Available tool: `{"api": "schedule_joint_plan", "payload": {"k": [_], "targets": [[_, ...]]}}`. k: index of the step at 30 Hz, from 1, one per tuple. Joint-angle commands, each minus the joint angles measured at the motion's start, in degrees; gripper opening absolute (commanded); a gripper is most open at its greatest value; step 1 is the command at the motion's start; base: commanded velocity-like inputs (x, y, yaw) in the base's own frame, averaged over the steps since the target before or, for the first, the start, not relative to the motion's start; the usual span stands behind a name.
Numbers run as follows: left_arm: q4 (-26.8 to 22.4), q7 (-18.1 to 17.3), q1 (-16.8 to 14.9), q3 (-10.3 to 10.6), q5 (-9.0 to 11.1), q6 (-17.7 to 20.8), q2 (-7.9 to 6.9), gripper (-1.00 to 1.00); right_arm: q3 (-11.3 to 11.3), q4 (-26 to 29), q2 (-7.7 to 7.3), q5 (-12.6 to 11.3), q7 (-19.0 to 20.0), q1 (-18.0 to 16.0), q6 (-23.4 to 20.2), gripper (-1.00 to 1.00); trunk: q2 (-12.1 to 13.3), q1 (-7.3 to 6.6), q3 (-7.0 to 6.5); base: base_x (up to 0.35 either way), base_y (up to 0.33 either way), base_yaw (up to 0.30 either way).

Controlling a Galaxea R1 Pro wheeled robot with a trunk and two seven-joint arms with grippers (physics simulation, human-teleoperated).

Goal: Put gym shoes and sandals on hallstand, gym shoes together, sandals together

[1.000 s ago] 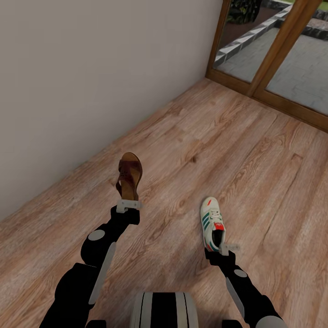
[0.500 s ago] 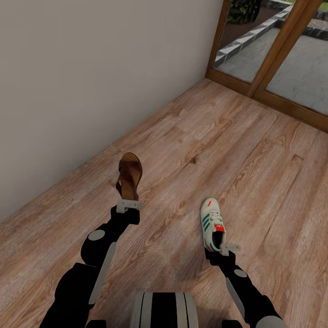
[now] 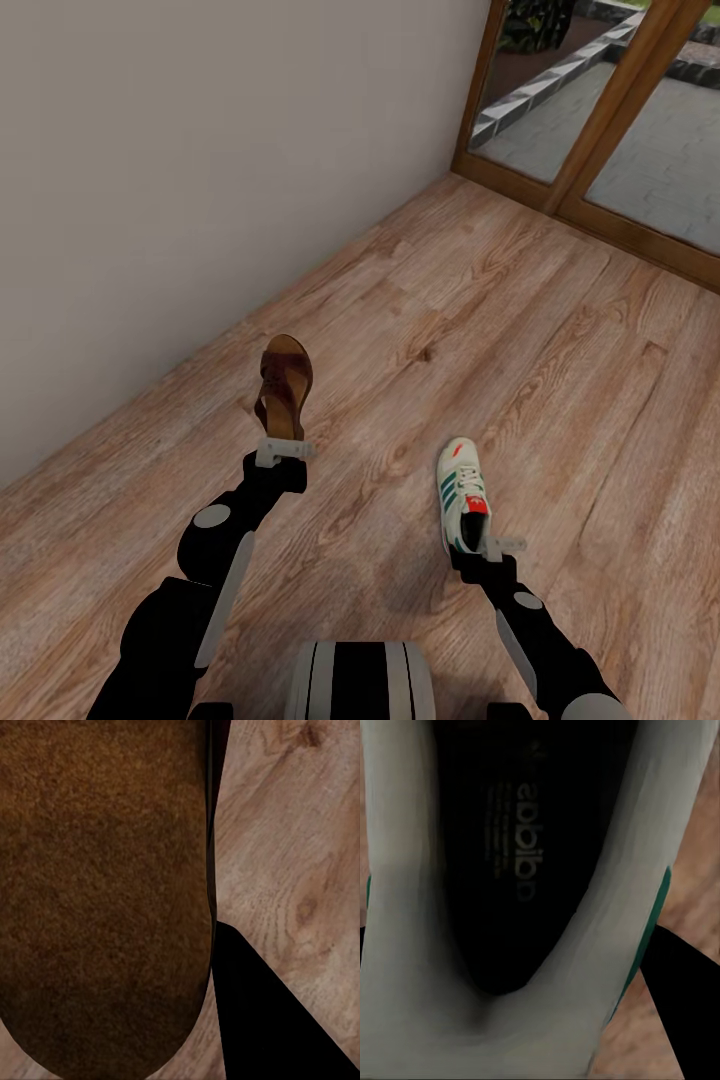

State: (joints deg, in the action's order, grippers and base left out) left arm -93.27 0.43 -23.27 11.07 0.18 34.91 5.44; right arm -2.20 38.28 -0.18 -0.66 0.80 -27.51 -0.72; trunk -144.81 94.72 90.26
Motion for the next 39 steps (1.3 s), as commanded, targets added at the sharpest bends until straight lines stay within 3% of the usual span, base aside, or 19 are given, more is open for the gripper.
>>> {"api": "schedule_joint_plan", "payload": {"k": [1,20,36,39], "targets": [[-0.07,-0.1,-0.02,0.01,-0.18,0.34,0.01,-1.0,-0.09,0.03,0.01,-0.13,0.08,0.0,-0.07,-1.0,-0.01,-0.01,0.03,0.0,0.0,0.0],[-0.11,-0.08,-0.02,0.01,-0.18,0.49,0.01,-1.0,-0.09,-0.12,0.01,-0.13,0.09,0.0,-0.07,-1.0,-0.01,-0.01,0.03,0.0,0.0,0.0],[1.07,-0.22,-0.02,-0.32,0.0,0.34,-0.09,-1.0,-0.02,0.29,0.06,-0.05,0.06,0.0,-0.16,-1.0,0.2,-0.42,-3.51,0.0,0.0,0.0],[2.05,-0.24,-0.02,-0.28,0.1,0.27,-0.08,-1.0,-0.01,0.53,0.09,-0.1,0.07,0.01,-0.16,-1.0,0.2,-0.42,-3.51,0.0,0.0,0.0]]}}
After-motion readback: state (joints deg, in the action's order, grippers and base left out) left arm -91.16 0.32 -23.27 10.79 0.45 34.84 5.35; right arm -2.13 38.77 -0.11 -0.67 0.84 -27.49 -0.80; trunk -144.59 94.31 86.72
